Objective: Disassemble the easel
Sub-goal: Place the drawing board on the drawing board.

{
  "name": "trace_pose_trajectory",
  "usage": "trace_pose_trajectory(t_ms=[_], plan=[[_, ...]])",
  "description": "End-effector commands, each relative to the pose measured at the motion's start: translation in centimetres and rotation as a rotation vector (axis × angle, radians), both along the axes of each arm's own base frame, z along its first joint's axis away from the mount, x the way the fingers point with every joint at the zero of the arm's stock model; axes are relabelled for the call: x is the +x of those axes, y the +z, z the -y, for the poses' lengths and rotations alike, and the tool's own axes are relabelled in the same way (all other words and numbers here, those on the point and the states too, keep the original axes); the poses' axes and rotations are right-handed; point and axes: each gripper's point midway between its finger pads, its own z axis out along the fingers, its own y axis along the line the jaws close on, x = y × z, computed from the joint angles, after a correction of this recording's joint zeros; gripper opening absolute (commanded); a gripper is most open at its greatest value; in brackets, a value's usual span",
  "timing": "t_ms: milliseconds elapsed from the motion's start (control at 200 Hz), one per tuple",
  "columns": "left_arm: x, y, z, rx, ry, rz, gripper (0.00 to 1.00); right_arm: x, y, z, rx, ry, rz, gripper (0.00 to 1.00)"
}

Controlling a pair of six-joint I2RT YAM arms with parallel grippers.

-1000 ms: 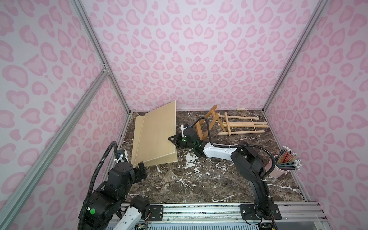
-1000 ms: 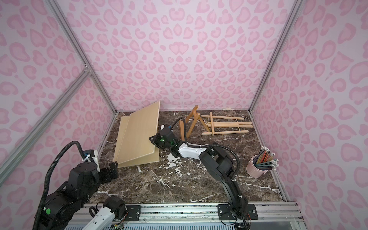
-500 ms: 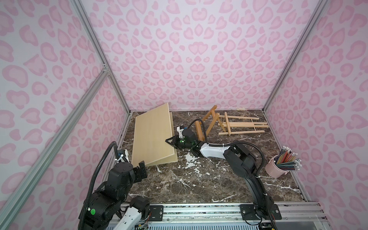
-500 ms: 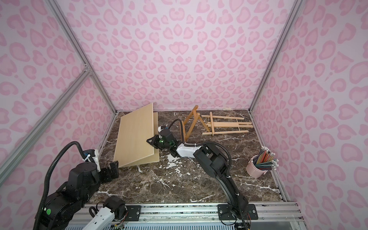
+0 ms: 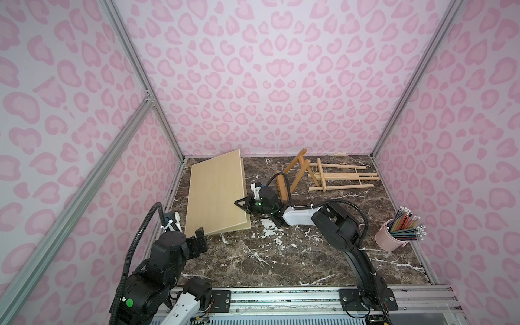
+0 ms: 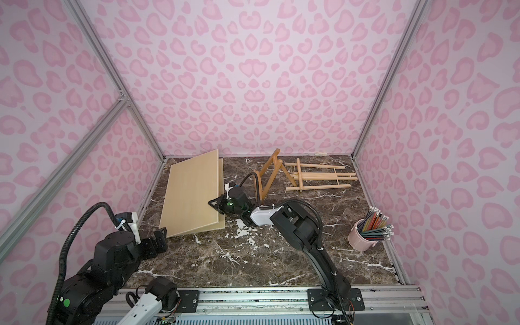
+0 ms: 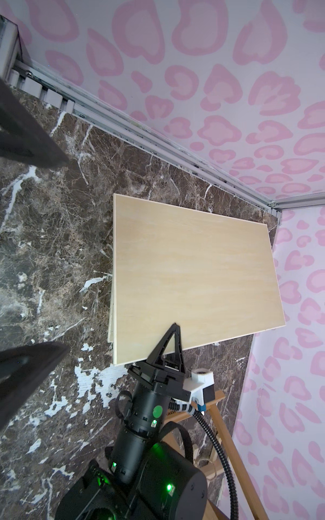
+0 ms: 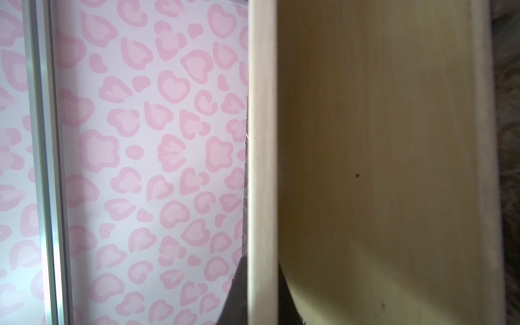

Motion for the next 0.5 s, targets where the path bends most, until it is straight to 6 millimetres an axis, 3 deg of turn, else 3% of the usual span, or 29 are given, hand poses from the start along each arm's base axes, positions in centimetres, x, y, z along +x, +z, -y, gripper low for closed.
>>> trace_pose_trajectory(t_ms=[0,110,130,155,365,495], plan=[[0.2,0.3,0.0,-0.004,0.0,0.018,0.97,-1.2,-4.4,1.4,-0.135,0.0,-0.064,0.13],[0.1,0.4,0.0,-0.006,0.001,0.025,0.97,-1.1,-4.8,1.8,-0.145,-0.018,-0.071,0.19],[0.0,0.4,0.0,-0.008,0.0,0.025,0.97,-1.7,-6.2,2.5,-0.172,-0.02,-0.094,0.2],[0.1,0.4,0.0,-0.007,0.0,0.024,0.97,-1.6,-5.0,2.5,-0.156,-0.024,-0.081,0.22],[0.0,0.4,-0.1,-0.01,0.004,0.031,0.97,-1.1,-5.5,3.7,-0.182,-0.041,-0.093,0.41],[-0.2,0.5,-0.2,-0.012,0.005,0.037,0.97,-0.9,-6.2,3.7,-0.227,-0.02,-0.091,0.42]])
